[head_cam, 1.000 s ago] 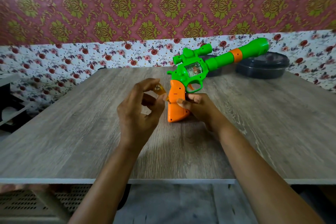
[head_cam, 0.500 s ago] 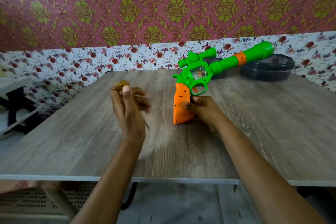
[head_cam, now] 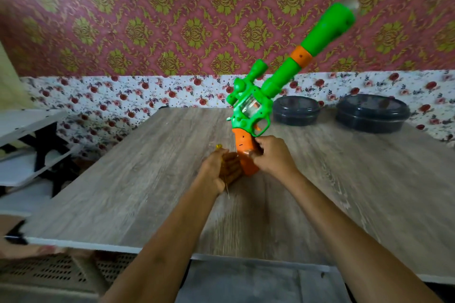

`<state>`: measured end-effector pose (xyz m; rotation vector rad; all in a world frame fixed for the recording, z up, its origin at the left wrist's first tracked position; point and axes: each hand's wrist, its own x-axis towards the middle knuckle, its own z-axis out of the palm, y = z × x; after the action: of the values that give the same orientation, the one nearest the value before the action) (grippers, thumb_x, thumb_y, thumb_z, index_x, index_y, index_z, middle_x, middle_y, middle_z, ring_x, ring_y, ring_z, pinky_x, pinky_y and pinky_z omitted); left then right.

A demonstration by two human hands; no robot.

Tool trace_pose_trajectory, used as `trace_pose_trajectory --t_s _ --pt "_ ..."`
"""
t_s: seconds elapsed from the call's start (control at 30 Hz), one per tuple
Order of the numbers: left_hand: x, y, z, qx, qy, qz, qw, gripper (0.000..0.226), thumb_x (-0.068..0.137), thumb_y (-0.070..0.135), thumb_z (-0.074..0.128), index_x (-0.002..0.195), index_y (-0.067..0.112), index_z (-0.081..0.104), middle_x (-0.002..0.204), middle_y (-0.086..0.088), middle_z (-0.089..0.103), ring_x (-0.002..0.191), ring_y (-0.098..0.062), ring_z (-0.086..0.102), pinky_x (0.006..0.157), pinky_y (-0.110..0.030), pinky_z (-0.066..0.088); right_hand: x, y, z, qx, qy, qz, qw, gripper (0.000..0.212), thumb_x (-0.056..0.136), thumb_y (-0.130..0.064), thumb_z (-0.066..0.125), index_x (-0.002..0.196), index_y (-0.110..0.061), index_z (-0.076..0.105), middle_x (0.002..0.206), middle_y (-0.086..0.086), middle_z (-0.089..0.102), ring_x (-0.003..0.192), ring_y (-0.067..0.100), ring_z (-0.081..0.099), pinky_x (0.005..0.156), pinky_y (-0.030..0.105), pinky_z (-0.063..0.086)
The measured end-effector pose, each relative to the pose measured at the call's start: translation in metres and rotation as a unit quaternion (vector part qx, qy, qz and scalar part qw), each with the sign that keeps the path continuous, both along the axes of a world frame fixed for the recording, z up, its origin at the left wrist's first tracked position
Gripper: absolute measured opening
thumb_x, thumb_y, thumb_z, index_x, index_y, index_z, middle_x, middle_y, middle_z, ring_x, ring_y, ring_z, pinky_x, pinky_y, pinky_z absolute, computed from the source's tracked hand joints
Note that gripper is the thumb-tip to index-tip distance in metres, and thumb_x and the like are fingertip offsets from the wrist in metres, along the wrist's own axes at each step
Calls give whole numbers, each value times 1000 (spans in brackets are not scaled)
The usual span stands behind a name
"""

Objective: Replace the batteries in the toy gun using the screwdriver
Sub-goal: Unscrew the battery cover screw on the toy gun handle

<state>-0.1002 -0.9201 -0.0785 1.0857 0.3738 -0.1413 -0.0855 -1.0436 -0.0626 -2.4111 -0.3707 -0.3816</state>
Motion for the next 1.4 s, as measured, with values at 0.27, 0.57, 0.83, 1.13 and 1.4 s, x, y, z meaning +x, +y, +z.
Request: trace_pose_trajectory --t_s 0.27,0.57,0.83,1.13,1.4 --pt "3 15 -3 -43 -9 -30 999 40 98 30 31 78 5 55 49 -5 63 40 -15 60 60 -30 44 -23 30 9 -239 -115 -7 964 28 84 -23 54 111 -14 55 106 10 64 97 31 61 75 33 44" --pt "0 16 -3 -117 -32 6 993 52 99 28 29 64 5 58 43 -8 56 34 -17 55 49 -25 43 -27 40 5 -324 -202 23 924 43 90 -17 48 131 -8 37 110 9 60 93 26 63 69 33 46" --pt "-6 15 0 -135 -37 44 989 36 99 24 31 74 8 52 40 -6 55 32 -14 54 35 -15 42 -28 44 10 -333 -213 27 918 43 91 -14 46 132 -8 38 109 8 61 92 25 64 67 31 45" --pt "-6 14 -1 -79 -34 -7 996 43 100 25 26 79 0 55 48 -9 63 40 -15 62 42 -18 50 -26 29 18 -266 -167 7 949 28 88 -24 52 115 -18 52 104 5 66 93 25 63 69 29 40" --pt "-6 14 2 -67 -28 -32 997 42 99 24 29 94 -9 55 59 -17 68 70 -27 63 67 -34 52 -8 10 24 -166 -69 -6 984 24 80 -26 59 103 -18 63 100 13 66 97 33 59 71 30 36"
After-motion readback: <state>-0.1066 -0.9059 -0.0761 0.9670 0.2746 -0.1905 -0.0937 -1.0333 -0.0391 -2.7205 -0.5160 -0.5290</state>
